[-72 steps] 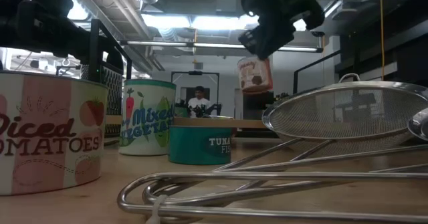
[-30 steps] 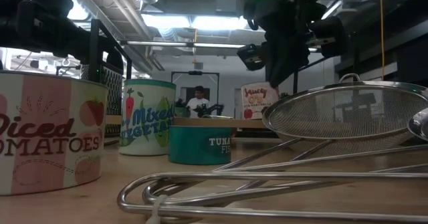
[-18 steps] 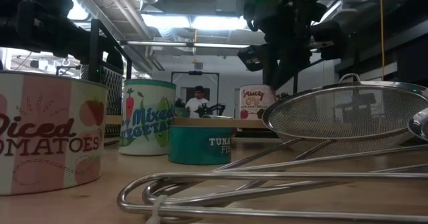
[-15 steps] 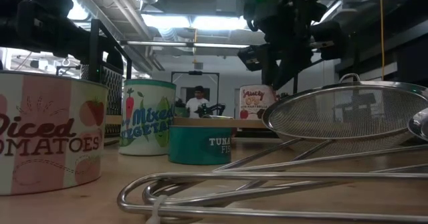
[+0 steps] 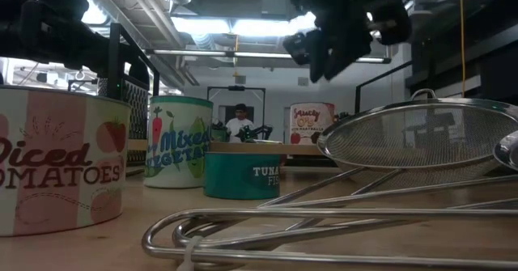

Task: Pick and place cans onto a shelf
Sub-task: Adjust the large orange can on the shelf

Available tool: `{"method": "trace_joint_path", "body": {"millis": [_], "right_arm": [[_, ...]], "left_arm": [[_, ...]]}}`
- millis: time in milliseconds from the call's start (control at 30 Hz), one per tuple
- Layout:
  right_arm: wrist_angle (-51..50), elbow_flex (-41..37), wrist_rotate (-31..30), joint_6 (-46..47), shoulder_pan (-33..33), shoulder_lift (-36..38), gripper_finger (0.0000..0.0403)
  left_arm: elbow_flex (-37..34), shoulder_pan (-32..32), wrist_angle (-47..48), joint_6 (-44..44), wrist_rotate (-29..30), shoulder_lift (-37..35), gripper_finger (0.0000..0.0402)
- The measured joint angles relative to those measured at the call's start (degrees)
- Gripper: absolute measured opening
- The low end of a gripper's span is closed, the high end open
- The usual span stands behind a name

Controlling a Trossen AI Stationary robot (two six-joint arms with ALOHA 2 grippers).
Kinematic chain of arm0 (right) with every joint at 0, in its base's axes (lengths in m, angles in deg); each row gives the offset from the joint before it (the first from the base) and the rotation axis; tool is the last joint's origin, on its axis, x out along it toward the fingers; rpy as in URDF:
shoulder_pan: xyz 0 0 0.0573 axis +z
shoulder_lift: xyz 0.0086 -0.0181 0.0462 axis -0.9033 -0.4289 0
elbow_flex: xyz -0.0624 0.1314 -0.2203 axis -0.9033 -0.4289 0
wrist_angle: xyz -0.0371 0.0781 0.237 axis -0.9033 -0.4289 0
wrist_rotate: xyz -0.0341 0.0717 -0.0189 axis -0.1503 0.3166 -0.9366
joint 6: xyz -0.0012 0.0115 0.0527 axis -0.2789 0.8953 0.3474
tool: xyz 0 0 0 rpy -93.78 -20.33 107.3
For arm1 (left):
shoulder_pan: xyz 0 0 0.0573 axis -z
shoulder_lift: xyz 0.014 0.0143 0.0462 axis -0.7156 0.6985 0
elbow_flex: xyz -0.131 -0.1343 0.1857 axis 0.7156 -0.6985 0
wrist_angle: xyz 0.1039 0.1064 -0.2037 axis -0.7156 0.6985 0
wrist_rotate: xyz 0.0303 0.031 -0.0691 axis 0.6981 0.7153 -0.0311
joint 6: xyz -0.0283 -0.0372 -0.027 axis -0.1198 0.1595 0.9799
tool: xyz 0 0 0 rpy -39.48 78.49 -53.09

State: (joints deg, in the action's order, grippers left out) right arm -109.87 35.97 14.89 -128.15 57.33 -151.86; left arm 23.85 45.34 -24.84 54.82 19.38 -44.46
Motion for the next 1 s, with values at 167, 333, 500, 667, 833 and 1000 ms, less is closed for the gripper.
{"method": "trace_joint_path", "body": {"millis": [167,333,500,667,833,1000], "right_arm": [[0.10,2.29,-7.03,13.37,0.03,0.02,0.0108],[0.02,2.29,-17.82,30.28,-0.53,0.02,0.0108],[-0.05,2.29,-18.34,44.09,-1.38,0.02,0.0108],[-1.72,2.28,-17.08,49.19,-1.46,-0.32,0.0108],[-1.04,0.10,-16.31,50.53,-1.44,-0.67,0.0108],[1.01,-2.62,-16.32,50.54,-1.46,-0.88,0.0108]], "left_arm": [[-0.02,0.00,0.00,0.00,0.00,0.00,0.0086],[0.00,0.02,0.00,-0.02,0.00,0.00,0.0086],[-0.01,0.01,0.00,-0.02,0.00,0.00,0.0086],[0.00,0.00,0.00,-0.02,0.00,0.00,0.0086],[0.00,0.00,0.01,-0.04,0.00,0.00,0.0086],[-0.02,0.00,0.00,-0.04,0.02,0.00,0.0086]]}}
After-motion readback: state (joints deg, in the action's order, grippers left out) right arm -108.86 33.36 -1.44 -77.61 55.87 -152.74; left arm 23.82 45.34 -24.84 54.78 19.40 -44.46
